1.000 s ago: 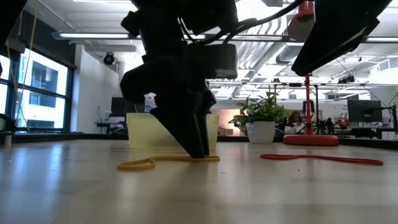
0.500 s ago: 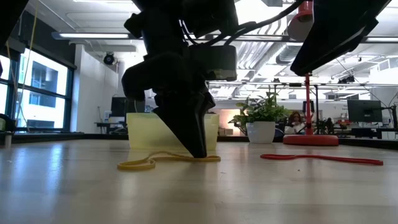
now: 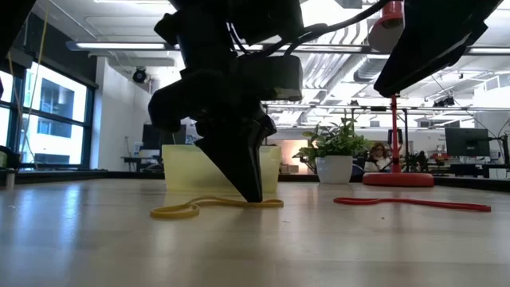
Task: Pick and place rubber bands into bin
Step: Put the yellow rubber band into the yellow bin
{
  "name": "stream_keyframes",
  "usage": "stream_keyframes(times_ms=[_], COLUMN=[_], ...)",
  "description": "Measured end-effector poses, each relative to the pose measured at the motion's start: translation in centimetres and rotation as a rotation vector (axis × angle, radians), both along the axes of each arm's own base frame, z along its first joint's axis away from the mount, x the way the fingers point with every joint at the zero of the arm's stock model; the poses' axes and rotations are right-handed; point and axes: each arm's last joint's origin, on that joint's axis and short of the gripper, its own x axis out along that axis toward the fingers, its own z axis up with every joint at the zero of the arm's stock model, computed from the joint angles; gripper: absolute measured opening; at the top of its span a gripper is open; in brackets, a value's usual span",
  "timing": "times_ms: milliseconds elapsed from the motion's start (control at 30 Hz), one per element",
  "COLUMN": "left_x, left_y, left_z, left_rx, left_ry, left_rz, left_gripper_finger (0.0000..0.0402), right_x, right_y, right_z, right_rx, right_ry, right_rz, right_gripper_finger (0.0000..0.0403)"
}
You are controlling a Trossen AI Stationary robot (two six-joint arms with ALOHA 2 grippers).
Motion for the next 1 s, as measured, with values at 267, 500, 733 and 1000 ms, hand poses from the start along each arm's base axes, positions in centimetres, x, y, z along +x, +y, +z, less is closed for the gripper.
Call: stream_keyframes(times_ms=[267,500,733,1000], left_x=[-0.7,-1.0,-1.0,-1.6], left_y=[0.2,0.3,0.0,-0.2], left_z=[1.9,3.2,3.2,6.0], left_rx=[0.056,0.069,0.074,0.116], left_ry=[-0.009,-0.03,-0.032,-0.097], left_rz=[0.012,0.005,-0.009,-0.005], left_gripper_finger=[0.0001,0.0,0.0,0.0], right_x=[0.0,0.0,0.0,-0.1], right_y=[-0.1,-0.1,-0.1,-0.1], right_z=[0.0,0.0,0.0,0.0], right_rx=[-0.004,-0.004,-0.007,-0.007], right_ry=[-0.003,-0.002,0.001,0.007], right_rz=[-0.008,-0.008,-0.006,-0.004], right_gripper_finger=[0.022,0.022,0.022,0.022])
